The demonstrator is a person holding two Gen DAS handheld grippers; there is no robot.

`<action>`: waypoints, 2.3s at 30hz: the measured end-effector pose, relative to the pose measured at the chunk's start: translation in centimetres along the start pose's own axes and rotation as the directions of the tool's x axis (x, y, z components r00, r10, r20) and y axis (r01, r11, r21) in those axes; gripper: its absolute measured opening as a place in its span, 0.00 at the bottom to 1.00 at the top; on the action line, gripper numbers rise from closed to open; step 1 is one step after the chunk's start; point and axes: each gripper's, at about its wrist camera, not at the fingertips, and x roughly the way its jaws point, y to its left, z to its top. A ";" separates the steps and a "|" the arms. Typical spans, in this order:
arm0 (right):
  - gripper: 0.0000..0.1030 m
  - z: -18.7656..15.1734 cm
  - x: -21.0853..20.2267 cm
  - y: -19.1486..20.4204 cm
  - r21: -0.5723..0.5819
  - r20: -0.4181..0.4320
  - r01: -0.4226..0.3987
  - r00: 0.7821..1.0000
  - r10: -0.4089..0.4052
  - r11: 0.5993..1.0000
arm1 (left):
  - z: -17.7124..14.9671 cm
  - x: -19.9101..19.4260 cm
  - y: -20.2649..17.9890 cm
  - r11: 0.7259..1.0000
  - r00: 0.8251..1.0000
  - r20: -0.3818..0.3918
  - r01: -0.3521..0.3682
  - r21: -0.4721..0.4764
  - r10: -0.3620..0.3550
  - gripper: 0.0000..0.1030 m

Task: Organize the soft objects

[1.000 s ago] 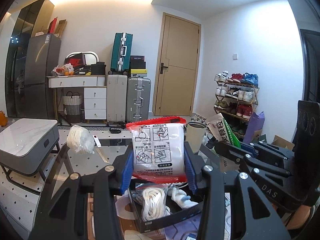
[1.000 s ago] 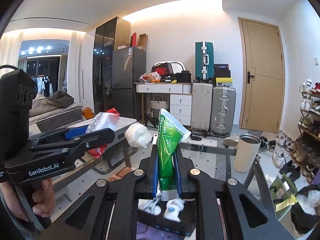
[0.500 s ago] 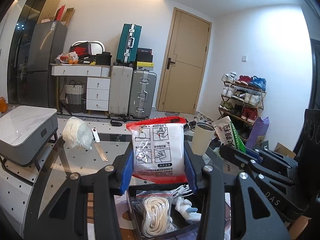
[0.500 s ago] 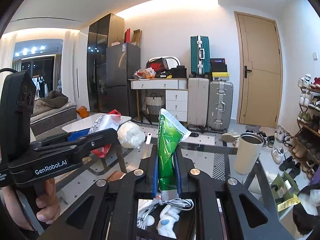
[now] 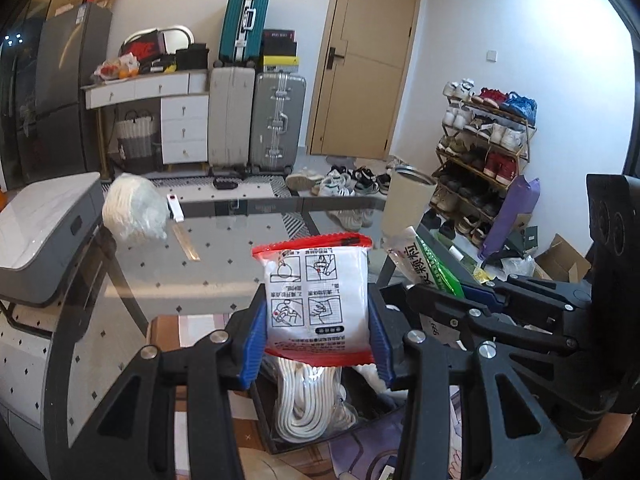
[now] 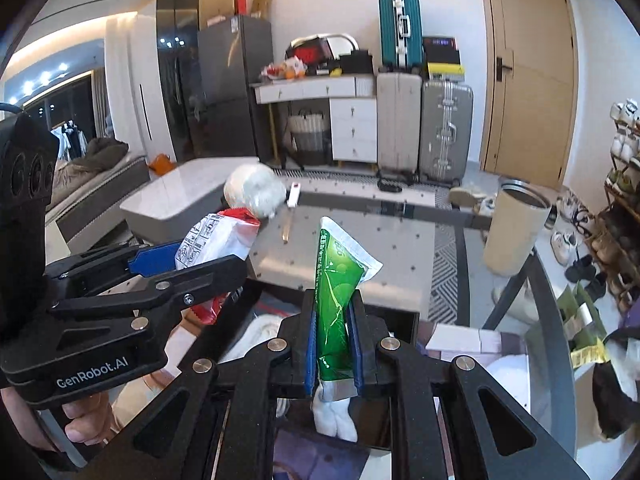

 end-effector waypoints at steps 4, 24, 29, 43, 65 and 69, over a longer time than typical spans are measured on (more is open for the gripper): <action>0.13 -0.4 1.6 -0.5 0.012 -0.074 0.008 0.997 -0.007 1.000 | -0.5 0.9 0.1 1.000 0.999 -0.053 -0.005 -0.006 0.005 0.43; 0.15 -2.8 5.9 -2.4 0.059 -0.294 0.028 0.956 -0.009 0.998 | -2.6 5.0 -0.4 1.000 0.955 -0.295 -0.002 -0.012 -0.002 0.43; 0.15 -2.9 6.1 -2.4 0.060 -0.298 0.028 0.954 -0.009 0.998 | -2.7 5.1 -0.4 1.000 0.954 -0.301 -0.005 -0.016 0.000 0.43; 0.34 -3.3 4.5 -2.1 0.066 -0.284 0.039 0.959 -0.019 0.997 | -3.0 4.9 -0.4 1.000 0.950 -0.313 0.003 -0.007 -0.005 0.61; 0.43 -13.0 -6.6 1.3 -0.089 -0.512 -0.223 0.846 0.147 0.971 | -12.9 -2.3 -5.5 0.980 0.830 -0.548 0.180 0.089 -0.103 0.63; 0.51 -15.9 -7.3 3.3 -0.110 -0.599 -0.329 0.775 0.201 0.938 | -14.5 -2.7 -6.3 0.972 0.797 -0.588 0.224 0.075 -0.138 0.63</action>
